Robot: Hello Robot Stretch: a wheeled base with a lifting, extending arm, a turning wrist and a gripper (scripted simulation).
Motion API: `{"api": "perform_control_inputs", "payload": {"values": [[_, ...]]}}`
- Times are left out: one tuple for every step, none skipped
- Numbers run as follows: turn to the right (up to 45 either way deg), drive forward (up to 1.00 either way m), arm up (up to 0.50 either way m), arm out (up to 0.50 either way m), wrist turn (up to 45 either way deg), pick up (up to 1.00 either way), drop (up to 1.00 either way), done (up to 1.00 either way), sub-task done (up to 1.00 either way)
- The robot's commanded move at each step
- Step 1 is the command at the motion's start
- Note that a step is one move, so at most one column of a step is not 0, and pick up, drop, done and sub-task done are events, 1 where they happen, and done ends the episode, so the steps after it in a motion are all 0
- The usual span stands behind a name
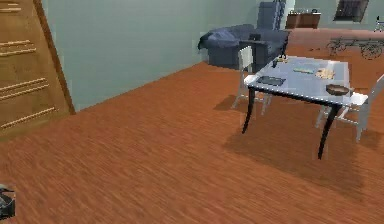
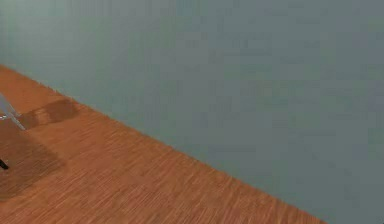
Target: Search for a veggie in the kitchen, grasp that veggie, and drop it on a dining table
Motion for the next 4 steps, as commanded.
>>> {"api": "perform_control_inputs", "payload": {"values": [[0.0, 1.0, 0.0, 0.0, 0.0, 0.0, 0.0, 0.0, 0.0], [0.0, 1.0, 0.0, 0.0, 0.0, 0.0, 0.0, 0.0, 0.0], [0.0, 0.95, 0.0, 0.0, 0.0, 0.0, 0.0, 0.0, 0.0], [45.0, 0.0, 0.0, 0.0, 0.0, 0.0, 0.0, 0.0, 0.0]]}}
